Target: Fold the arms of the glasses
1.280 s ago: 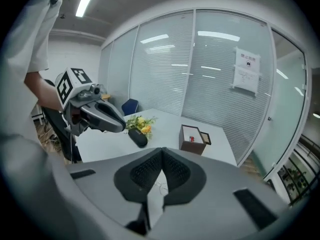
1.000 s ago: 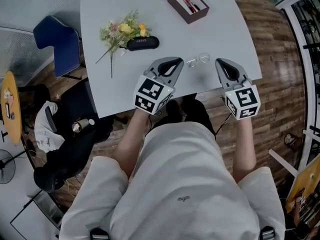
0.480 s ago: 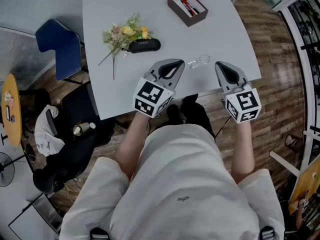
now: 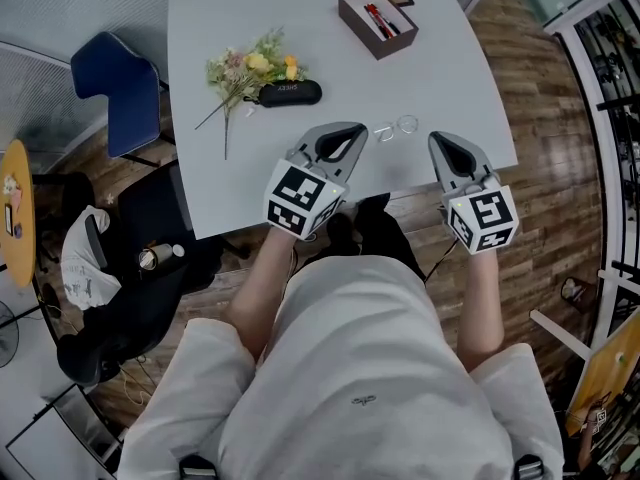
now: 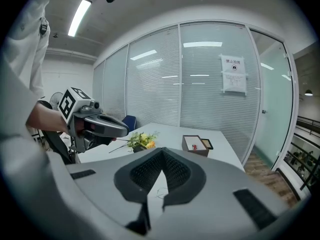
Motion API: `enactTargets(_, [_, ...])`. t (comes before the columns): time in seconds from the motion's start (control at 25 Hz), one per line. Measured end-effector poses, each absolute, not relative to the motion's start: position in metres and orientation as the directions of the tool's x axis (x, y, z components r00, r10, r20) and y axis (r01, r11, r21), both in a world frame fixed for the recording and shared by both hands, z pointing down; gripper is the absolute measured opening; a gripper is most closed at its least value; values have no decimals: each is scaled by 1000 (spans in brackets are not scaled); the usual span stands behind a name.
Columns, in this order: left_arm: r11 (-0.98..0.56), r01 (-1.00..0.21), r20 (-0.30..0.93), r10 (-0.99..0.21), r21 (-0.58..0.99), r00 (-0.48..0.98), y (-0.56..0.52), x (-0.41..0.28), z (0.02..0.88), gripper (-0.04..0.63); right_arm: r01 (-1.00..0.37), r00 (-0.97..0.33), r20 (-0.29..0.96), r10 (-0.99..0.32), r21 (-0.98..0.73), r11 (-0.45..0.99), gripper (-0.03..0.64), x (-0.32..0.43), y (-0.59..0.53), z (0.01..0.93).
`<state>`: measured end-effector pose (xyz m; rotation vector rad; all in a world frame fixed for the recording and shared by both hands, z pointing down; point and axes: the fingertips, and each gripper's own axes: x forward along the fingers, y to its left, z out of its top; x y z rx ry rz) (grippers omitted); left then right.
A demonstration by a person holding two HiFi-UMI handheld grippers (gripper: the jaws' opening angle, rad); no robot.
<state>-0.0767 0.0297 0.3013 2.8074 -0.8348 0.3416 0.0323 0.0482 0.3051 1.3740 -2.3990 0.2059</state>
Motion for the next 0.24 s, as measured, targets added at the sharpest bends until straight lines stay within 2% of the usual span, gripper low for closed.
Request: enactTargets(0.24, [-814, -568, 271, -523, 122, 808, 29, -81, 301, 20, -850, -465, 374, -802, 65, 523, 3, 29, 49, 302])
